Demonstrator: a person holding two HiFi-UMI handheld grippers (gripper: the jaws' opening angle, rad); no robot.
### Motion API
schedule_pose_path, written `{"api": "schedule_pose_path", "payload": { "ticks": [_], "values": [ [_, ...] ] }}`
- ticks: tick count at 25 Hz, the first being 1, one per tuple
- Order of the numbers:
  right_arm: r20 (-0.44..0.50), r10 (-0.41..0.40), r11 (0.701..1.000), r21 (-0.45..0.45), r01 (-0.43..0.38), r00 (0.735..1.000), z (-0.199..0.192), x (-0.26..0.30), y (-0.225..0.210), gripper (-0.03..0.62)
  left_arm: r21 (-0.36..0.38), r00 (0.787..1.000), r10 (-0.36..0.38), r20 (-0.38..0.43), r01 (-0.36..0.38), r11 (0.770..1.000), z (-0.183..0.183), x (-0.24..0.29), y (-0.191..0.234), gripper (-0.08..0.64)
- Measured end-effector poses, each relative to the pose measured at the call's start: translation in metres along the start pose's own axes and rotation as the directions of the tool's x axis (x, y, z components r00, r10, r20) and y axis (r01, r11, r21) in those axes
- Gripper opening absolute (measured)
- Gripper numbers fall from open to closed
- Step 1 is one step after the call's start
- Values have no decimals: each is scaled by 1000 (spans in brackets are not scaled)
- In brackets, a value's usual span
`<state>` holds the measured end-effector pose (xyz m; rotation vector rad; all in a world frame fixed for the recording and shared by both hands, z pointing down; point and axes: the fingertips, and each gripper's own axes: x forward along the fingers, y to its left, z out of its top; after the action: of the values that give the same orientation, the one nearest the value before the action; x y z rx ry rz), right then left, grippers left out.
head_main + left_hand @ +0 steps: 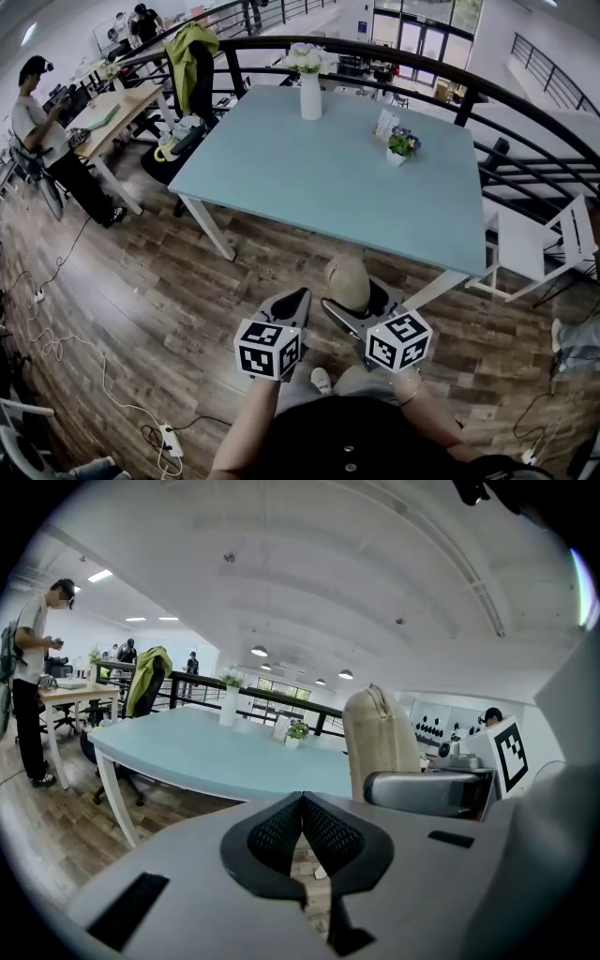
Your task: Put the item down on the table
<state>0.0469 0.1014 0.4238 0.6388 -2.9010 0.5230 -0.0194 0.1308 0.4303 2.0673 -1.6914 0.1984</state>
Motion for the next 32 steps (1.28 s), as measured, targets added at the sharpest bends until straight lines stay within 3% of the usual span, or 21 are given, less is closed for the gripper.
{"api": "schedule_pose_path", "payload": {
  "ticks": [6, 12, 18, 32],
  "values": [
    [-4, -6, 999, 35, 7, 1000, 3, 17, 1, 410, -41, 1000, -6, -18, 5, 999, -9, 0, 22, 18],
    [-38, 6, 1000, 0, -6, 999, 2, 39, 0, 410, -59, 1000, -5, -25, 4, 998, -9, 5, 37, 17],
    [-48, 43, 999, 7, -43, 998, 10, 74, -3, 410, -68, 999, 39, -28, -41, 997, 2, 11, 67, 17],
    [-48, 55, 998, 9, -54, 997, 54, 159, -89, 410, -71, 996, 86, -24, -87, 994, 68, 102, 138, 18]
  ]
}}
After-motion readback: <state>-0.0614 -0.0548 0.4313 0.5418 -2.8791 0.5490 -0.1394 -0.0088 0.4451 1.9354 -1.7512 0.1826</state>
